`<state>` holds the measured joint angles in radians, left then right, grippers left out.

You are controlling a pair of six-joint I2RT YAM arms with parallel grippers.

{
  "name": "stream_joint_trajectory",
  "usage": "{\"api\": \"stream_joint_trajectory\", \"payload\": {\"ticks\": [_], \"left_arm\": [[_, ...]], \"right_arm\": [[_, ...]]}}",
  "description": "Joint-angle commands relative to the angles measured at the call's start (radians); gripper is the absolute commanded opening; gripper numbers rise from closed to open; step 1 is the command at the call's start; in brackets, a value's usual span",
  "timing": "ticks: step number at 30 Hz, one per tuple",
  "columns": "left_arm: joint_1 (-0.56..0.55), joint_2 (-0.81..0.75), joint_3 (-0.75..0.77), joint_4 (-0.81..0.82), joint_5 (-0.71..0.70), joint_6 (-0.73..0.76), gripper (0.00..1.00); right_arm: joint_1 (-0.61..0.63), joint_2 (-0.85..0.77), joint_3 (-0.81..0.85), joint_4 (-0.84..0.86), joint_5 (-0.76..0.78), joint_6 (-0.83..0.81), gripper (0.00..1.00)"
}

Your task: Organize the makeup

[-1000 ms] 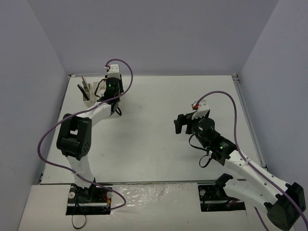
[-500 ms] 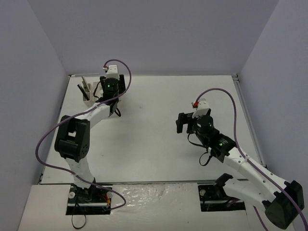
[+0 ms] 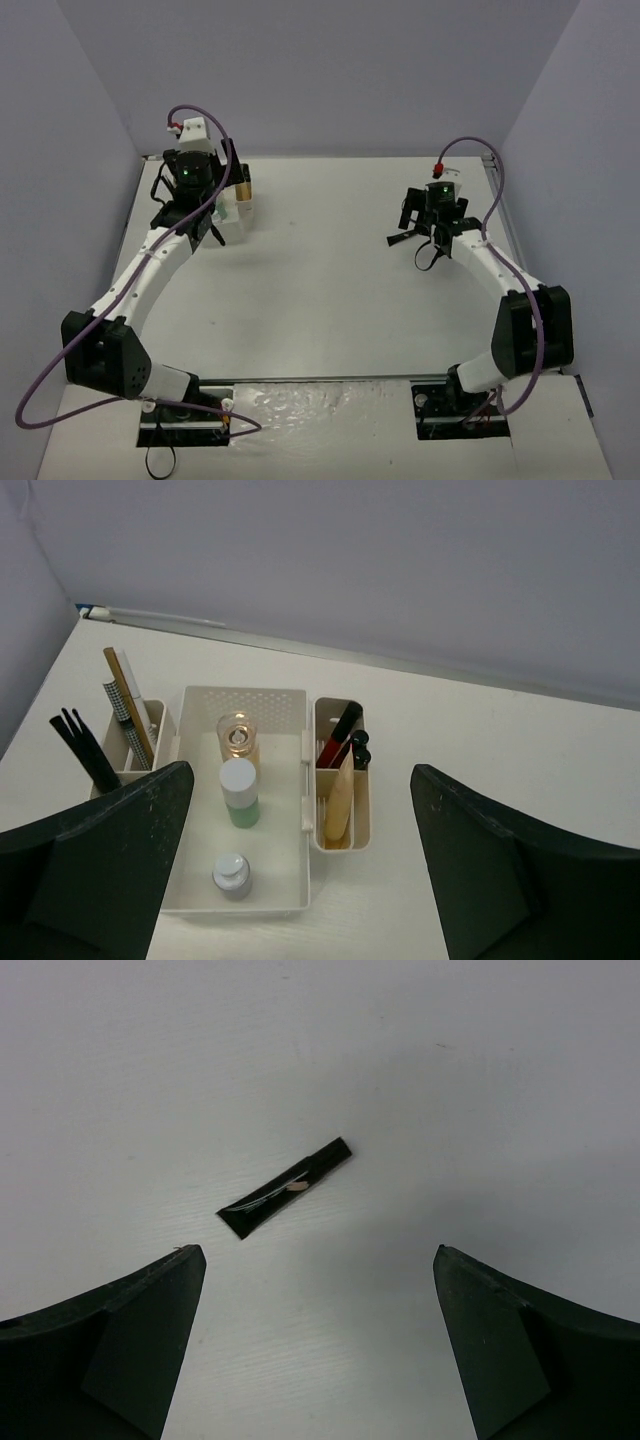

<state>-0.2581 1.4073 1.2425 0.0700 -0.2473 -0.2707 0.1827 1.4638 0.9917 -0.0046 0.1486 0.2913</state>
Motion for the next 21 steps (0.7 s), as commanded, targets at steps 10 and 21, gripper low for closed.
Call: {"api": "stream_joint_trajectory", "payload": {"ticks": [10, 21], "left_arm": [[0.005, -0.354, -0.102, -0.471, 0.311, -0.107, 0.89], [0.011, -0.531, -0.260, -0.475, 0.281, -0.058, 0.93]], "right_arm": [[-0.082, 0.408, 0.323, 0.013, 0.031, -0.033, 0.90], [-0.092, 0.488, 0.298, 0.008, 0.083, -0.047, 0.90]]}}
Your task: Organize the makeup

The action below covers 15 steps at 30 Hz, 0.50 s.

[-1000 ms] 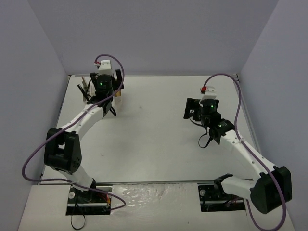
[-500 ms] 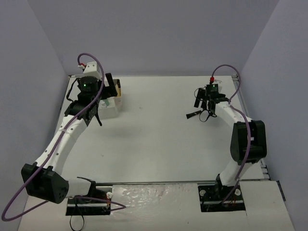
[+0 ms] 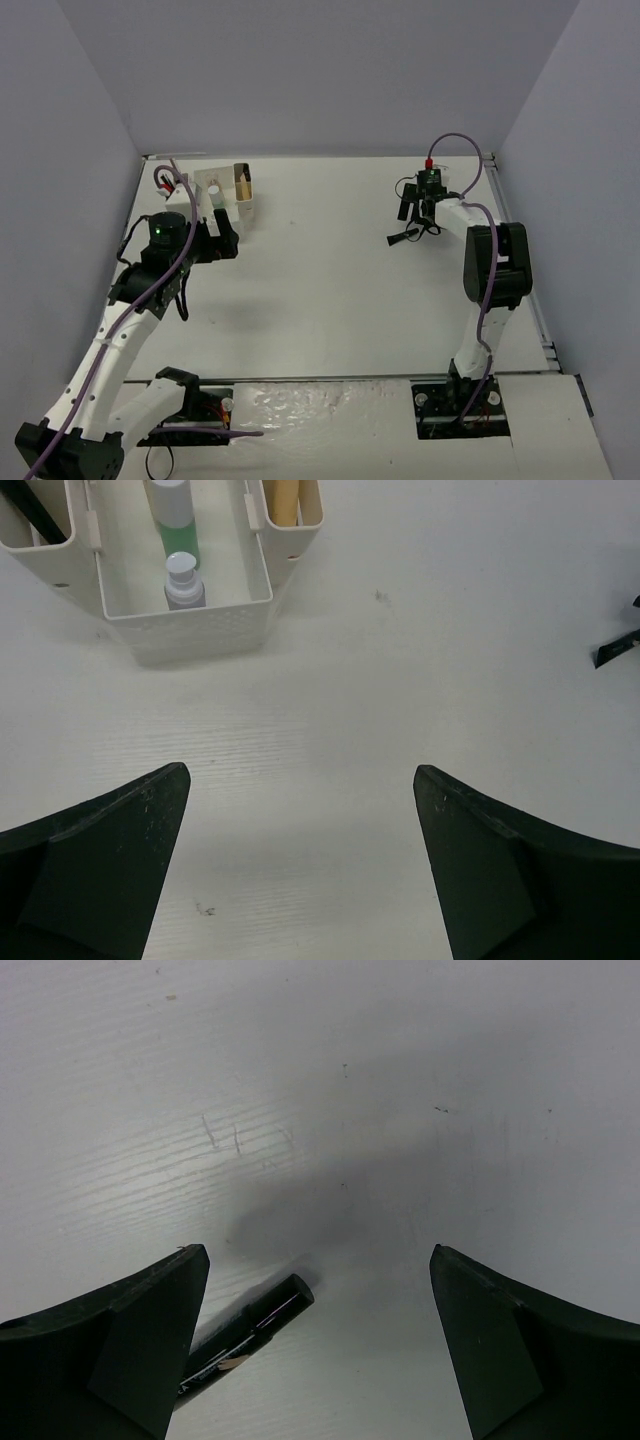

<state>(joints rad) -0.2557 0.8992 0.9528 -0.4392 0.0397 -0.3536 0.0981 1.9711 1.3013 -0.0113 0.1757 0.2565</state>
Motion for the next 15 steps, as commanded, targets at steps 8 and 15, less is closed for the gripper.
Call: {"api": "stream_joint_trajectory", "payload": {"ticks": [8, 15], "left_arm": [[0.028, -0.036, 0.021, 0.039, 0.028, 0.011, 0.94], [0.044, -0.046, 0.015, 0.030, 0.022, 0.013, 0.97]], "right_arm": [[-0.006, -0.075, -0.156, -0.019, 0.053, 0.006, 0.90], [-0.003, -0.182, -0.313, -0.044, 0.048, 0.042, 0.91]]}}
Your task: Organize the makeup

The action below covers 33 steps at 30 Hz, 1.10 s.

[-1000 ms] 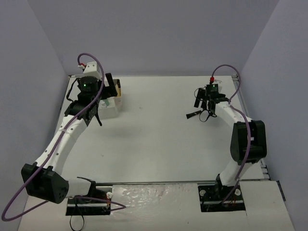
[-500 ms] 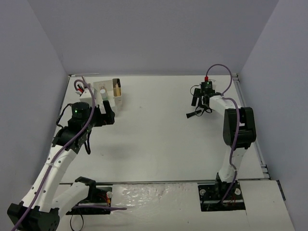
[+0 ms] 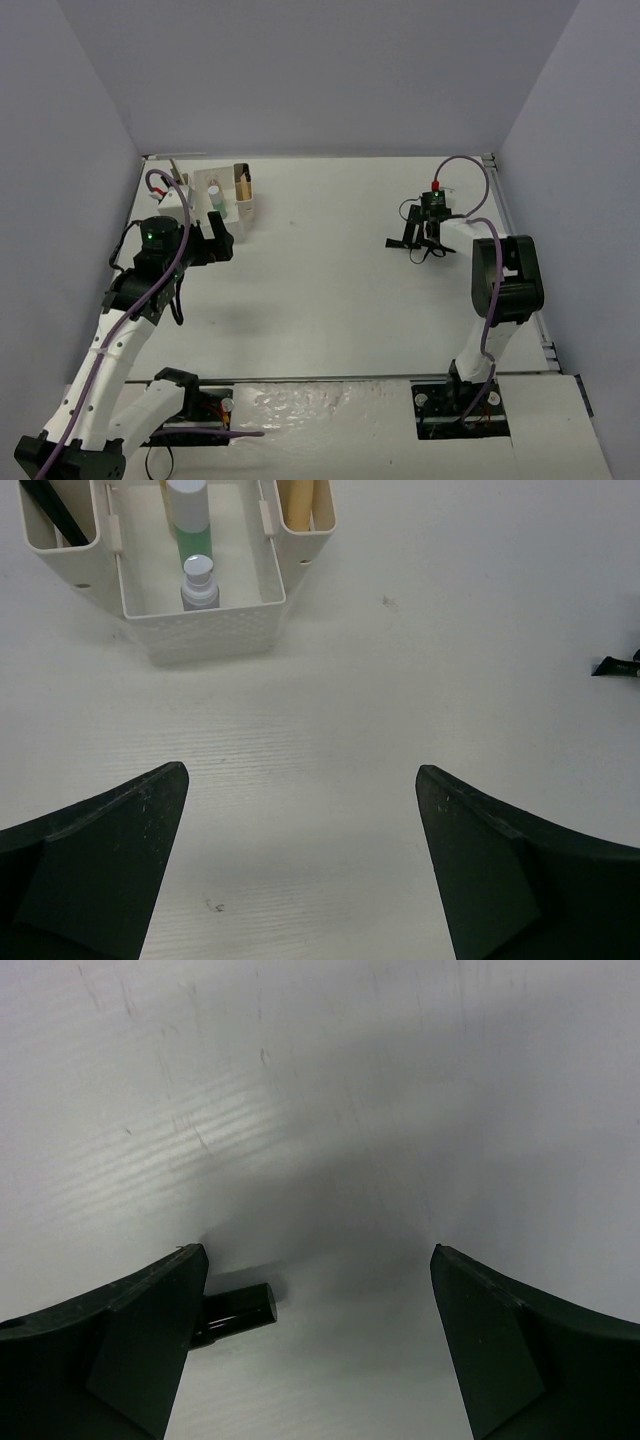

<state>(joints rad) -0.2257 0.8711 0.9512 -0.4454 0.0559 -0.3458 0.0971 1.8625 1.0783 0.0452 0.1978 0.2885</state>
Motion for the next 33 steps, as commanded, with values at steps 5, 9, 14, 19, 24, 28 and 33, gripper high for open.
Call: {"api": "stream_joint_trajectory", "payload": {"ticks": [5, 9, 14, 19, 24, 28, 33], "left_arm": [[0.021, -0.014, 0.014, 0.040, 0.018, -0.002, 0.97], [0.026, -0.011, 0.013, 0.040, 0.022, -0.005, 0.97], [0.031, -0.011, 0.008, 0.042, 0.022, -0.007, 0.97], [0.033, -0.004, 0.006, 0.043, 0.027, -0.007, 0.97], [0.040, -0.002, 0.006, 0.047, 0.033, -0.009, 0.97], [0.044, 0.000, 0.001, 0.053, 0.038, -0.010, 0.97], [0.045, -0.001, -0.004, 0.053, 0.037, -0.009, 0.97]], "right_arm": [[0.013, -0.151, -0.141, -0.130, -0.007, 0.019, 0.91], [0.021, -0.216, -0.153, -0.152, -0.048, 0.018, 0.91], [0.043, -0.309, -0.139, -0.186, -0.068, -0.014, 0.90], [0.051, -0.414, -0.102, -0.199, -0.171, -0.122, 0.86], [0.052, -0.388, -0.060, -0.232, -0.379, -0.285, 0.86], [0.052, -0.306, -0.006, -0.253, -0.497, -0.390, 0.86], [0.052, -0.196, 0.062, -0.261, -0.492, -0.466, 0.86]]}}
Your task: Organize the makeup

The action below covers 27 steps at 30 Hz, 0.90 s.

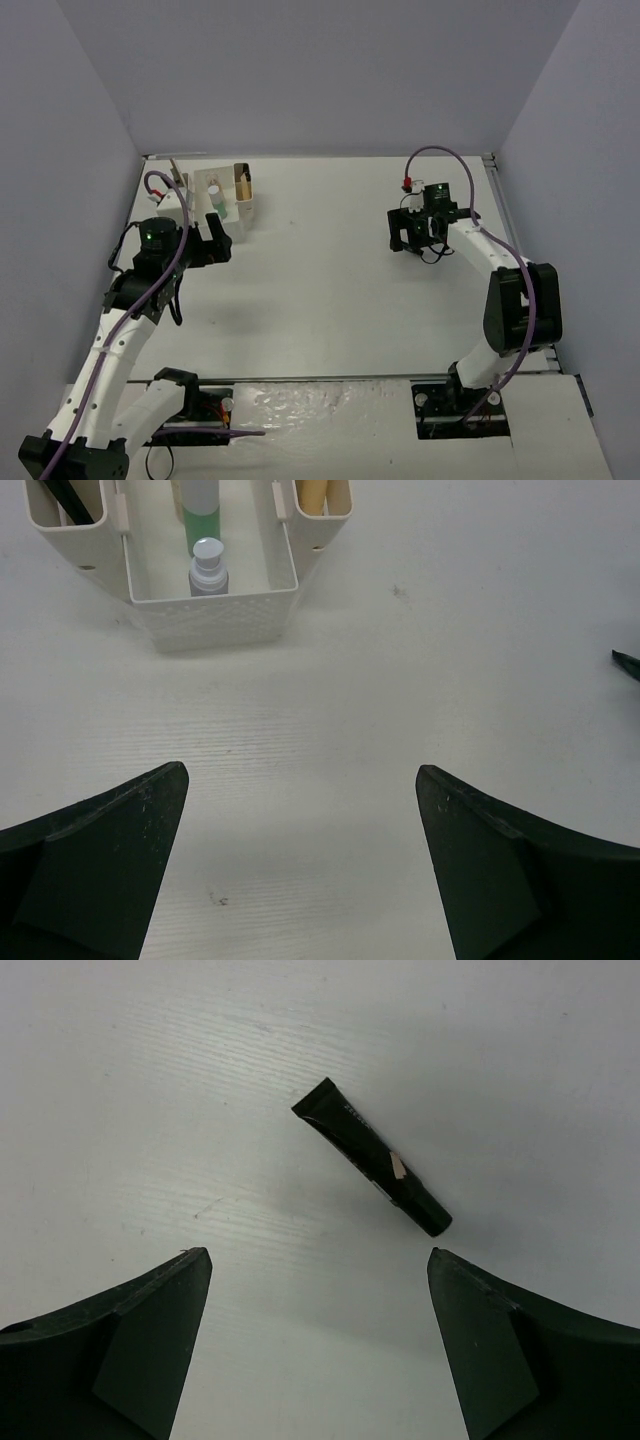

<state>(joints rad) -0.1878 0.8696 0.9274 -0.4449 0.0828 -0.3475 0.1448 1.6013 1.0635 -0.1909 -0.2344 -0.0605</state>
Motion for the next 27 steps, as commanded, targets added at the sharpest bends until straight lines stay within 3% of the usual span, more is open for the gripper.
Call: {"api": "stream_joint_trajectory", "payload": {"ticks": [1, 6, 13, 19, 27], "left_arm": [[0.007, 0.000, 0.019, 0.054, 0.009, -0.007, 0.97], [0.007, 0.001, 0.018, 0.054, 0.012, -0.005, 0.97], [0.014, 0.002, 0.019, 0.052, 0.015, -0.005, 0.97], [0.020, 0.007, 0.018, 0.055, 0.024, -0.011, 0.97], [0.031, 0.010, 0.017, 0.055, 0.028, -0.015, 0.97]], "right_arm": [[0.004, 0.084, 0.091, -0.027, -0.047, -0.131, 0.86], [0.002, 0.139, 0.139, -0.027, 0.036, -0.178, 0.86], [0.001, 0.225, 0.129, -0.027, -0.005, -0.194, 0.84], [0.012, 0.246, 0.080, -0.032, -0.070, -0.167, 0.78], [0.058, 0.219, 0.045, -0.062, -0.015, -0.121, 0.67]]}}
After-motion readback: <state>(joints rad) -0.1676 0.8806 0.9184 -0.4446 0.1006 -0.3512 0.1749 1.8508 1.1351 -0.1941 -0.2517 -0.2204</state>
